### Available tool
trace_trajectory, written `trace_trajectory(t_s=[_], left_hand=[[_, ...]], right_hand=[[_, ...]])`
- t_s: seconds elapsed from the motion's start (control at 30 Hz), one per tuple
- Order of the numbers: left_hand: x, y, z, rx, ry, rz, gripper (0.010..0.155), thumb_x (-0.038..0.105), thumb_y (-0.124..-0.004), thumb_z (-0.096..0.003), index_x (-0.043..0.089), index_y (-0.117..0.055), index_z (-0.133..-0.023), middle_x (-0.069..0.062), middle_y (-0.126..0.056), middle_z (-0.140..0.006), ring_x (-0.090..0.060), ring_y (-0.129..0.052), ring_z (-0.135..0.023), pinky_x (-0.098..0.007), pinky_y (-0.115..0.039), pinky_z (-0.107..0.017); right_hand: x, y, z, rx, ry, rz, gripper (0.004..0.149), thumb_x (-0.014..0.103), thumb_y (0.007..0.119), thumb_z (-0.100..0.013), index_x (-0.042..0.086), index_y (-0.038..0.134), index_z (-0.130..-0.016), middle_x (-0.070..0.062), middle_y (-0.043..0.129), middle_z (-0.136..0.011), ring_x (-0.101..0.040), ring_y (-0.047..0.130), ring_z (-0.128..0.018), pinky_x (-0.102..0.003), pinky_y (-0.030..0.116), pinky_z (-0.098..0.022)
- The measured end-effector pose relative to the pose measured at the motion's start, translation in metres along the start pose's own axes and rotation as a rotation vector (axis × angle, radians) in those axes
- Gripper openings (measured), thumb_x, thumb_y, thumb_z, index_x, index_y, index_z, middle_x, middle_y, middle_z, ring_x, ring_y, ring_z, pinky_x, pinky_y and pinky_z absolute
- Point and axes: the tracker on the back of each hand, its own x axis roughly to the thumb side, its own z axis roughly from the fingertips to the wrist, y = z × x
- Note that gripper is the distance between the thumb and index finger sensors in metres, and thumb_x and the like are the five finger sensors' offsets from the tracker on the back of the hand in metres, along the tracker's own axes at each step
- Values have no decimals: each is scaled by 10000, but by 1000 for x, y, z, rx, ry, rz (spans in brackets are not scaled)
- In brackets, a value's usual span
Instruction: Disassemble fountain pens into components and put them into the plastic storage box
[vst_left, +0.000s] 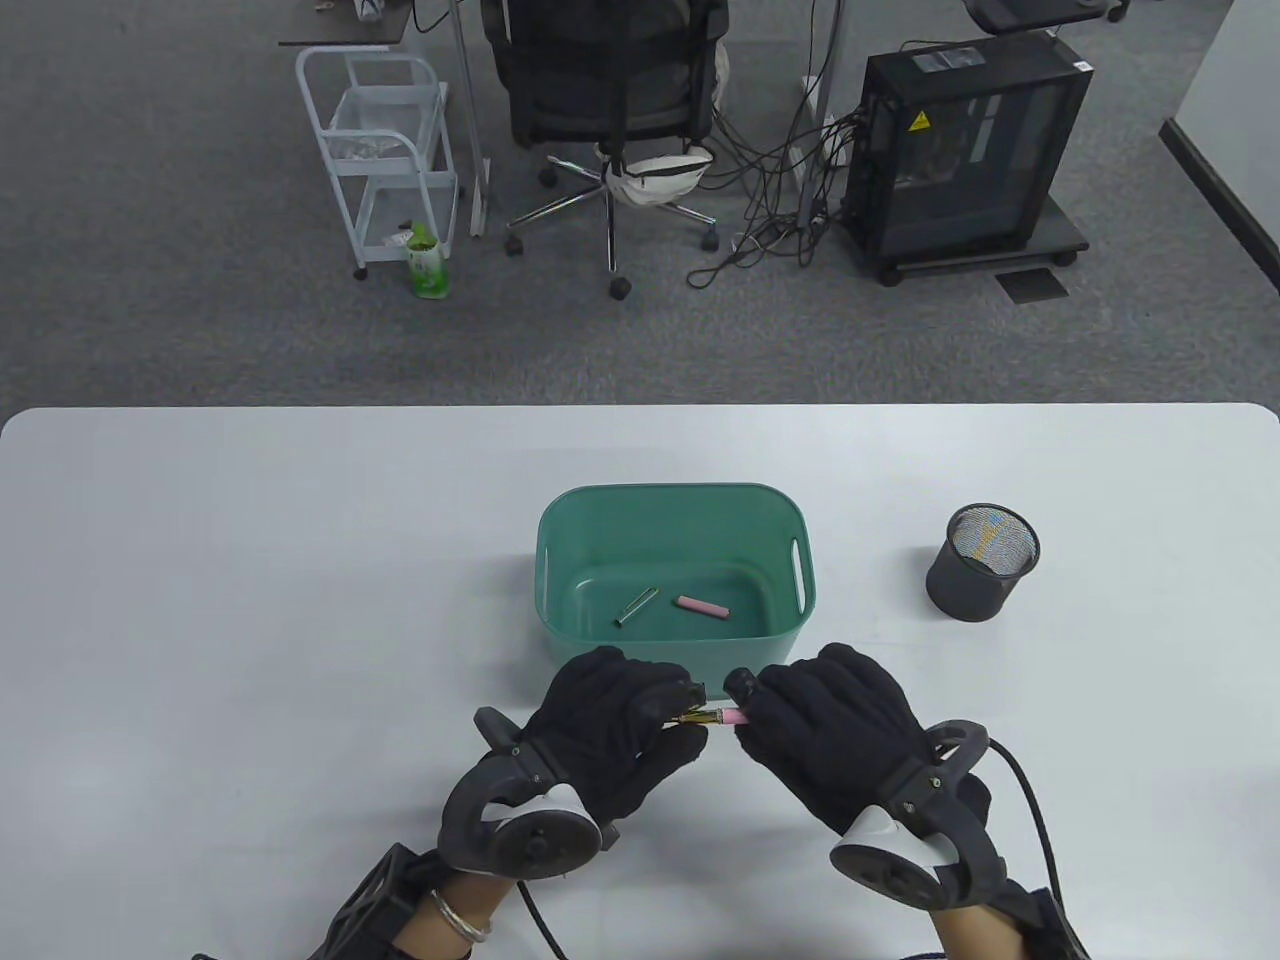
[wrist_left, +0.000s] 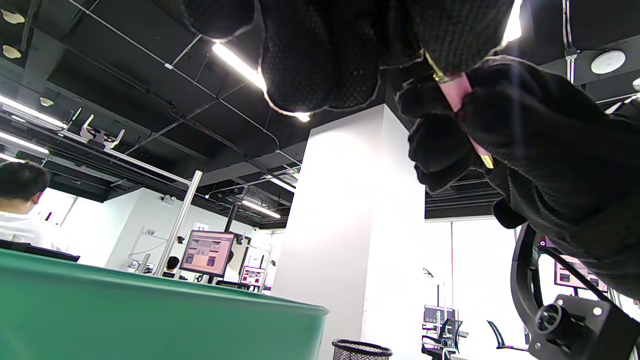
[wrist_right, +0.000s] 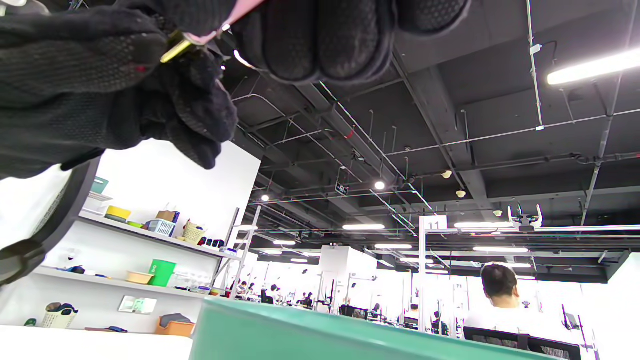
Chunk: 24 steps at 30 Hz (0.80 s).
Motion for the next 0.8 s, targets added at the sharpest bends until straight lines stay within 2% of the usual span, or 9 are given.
trace_trajectory(t_s=[0.33, 0.8], left_hand=[[-1, 0, 0, -3, 6, 12, 442, 476, -665, -665, 141, -770, -934, -61, -942, -876, -228, -946, -742, -504, -642, -748], [-4, 0, -1, 3, 12, 33, 504, 484, -549, -675, 136, -894, -789, -46, -1044, -689, -227, -1019, -585, -493, -707, -684]], right_hand=[[1, 0, 0, 3, -4, -1, 434, 486, 665, -556, 328, 761, -949, 93, 825, -849, -115, 841, -750, -426, 626, -741], [2, 0, 0, 1, -11, -4, 435, 487, 665, -556, 330, 762, -950, 93, 823, -853, -116, 840, -756, -426, 624, -743]])
